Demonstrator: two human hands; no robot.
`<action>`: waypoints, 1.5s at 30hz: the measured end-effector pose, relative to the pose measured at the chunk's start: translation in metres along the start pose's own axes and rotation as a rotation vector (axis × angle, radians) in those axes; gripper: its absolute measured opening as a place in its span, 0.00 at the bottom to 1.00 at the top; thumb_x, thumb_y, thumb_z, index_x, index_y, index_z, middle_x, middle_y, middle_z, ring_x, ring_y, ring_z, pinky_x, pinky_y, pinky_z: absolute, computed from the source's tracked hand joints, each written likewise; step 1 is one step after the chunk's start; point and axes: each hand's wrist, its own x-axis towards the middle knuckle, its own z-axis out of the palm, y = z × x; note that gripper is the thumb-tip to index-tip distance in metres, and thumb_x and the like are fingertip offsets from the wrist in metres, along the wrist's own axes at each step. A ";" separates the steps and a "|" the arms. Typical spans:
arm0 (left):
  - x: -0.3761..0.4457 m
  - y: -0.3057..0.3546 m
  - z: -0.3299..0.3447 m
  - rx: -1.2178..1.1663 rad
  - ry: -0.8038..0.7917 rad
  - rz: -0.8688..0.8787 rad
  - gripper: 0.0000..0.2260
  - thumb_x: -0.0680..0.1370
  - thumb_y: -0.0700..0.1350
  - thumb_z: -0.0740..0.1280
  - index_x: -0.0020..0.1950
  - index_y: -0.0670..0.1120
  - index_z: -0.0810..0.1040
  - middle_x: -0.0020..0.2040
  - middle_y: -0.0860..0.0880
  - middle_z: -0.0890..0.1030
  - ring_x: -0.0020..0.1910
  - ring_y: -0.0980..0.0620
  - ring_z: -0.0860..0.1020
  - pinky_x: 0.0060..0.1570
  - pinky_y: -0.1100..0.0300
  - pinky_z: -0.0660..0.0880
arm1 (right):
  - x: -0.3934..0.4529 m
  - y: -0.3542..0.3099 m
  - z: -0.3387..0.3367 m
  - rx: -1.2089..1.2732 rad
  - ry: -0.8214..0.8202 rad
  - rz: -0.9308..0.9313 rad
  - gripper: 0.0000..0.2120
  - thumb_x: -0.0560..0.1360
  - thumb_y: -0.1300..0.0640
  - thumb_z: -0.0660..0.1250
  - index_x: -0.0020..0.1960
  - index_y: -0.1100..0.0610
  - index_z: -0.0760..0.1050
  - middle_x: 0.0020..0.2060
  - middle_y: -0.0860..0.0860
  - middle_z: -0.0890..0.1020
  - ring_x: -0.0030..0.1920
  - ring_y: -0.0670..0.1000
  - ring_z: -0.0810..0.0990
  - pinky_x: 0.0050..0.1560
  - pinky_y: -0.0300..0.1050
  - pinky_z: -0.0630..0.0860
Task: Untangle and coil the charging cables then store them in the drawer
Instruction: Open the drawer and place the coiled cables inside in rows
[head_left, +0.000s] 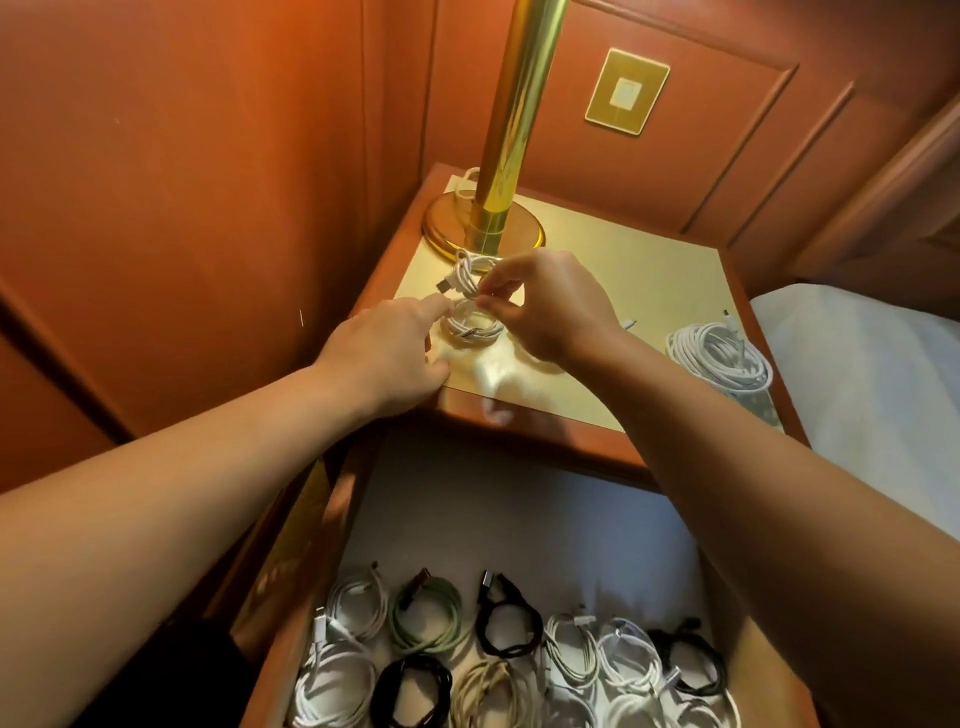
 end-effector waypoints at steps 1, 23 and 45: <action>0.001 0.000 0.003 0.034 -0.020 0.003 0.27 0.79 0.54 0.69 0.77 0.57 0.66 0.56 0.51 0.79 0.54 0.46 0.79 0.51 0.46 0.81 | -0.002 0.002 -0.004 0.022 0.027 -0.010 0.06 0.78 0.51 0.74 0.54 0.48 0.87 0.48 0.45 0.87 0.46 0.46 0.83 0.48 0.45 0.80; -0.017 0.010 -0.010 0.099 0.019 0.057 0.08 0.81 0.53 0.69 0.57 0.52 0.78 0.52 0.49 0.83 0.48 0.47 0.79 0.48 0.50 0.79 | -0.135 0.006 -0.053 0.087 0.132 -0.173 0.06 0.77 0.50 0.77 0.53 0.47 0.87 0.45 0.42 0.88 0.36 0.27 0.75 0.35 0.22 0.65; -0.104 0.037 -0.002 0.251 -0.945 0.019 0.06 0.73 0.49 0.79 0.43 0.48 0.86 0.34 0.55 0.85 0.34 0.61 0.82 0.33 0.67 0.71 | -0.238 -0.021 0.034 0.072 -0.398 -0.010 0.06 0.78 0.43 0.72 0.54 0.40 0.85 0.47 0.41 0.87 0.48 0.47 0.85 0.48 0.46 0.81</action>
